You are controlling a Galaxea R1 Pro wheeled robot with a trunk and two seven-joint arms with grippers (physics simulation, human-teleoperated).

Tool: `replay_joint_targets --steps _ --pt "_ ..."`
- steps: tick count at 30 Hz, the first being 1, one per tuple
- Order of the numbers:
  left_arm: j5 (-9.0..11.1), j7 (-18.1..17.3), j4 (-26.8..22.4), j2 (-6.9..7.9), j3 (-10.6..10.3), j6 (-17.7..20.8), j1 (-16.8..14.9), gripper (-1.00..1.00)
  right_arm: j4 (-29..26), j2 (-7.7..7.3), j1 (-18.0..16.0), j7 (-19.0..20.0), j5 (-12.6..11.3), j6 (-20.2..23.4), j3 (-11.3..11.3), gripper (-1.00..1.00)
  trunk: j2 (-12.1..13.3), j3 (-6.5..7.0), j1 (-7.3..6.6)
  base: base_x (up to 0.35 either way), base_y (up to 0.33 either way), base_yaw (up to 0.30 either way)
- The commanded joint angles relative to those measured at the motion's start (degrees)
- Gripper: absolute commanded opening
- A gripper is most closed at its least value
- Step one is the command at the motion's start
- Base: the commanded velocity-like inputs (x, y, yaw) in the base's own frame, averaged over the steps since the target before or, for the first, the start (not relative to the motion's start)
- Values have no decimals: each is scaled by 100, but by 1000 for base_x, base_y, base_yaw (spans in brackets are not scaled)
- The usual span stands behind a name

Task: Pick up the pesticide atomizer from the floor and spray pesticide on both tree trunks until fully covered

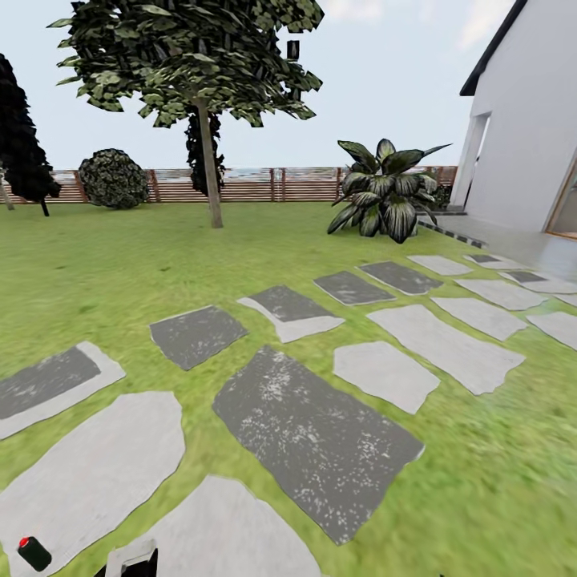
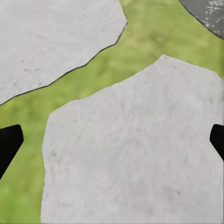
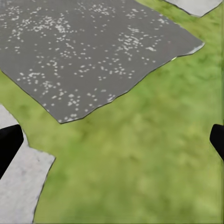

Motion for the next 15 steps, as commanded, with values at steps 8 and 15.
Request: replay_joint_targets --steps 8,15 --pt "0 0 -1 0 0 0 0 100 -1 0 0 -1 0 0 0 100 0 0 0 293 -145 102" --pt "0 0 -3 0 0 0 0 100 -1 0 0 -1 -1 -6 0 100 0 0 0 283 -164 264"
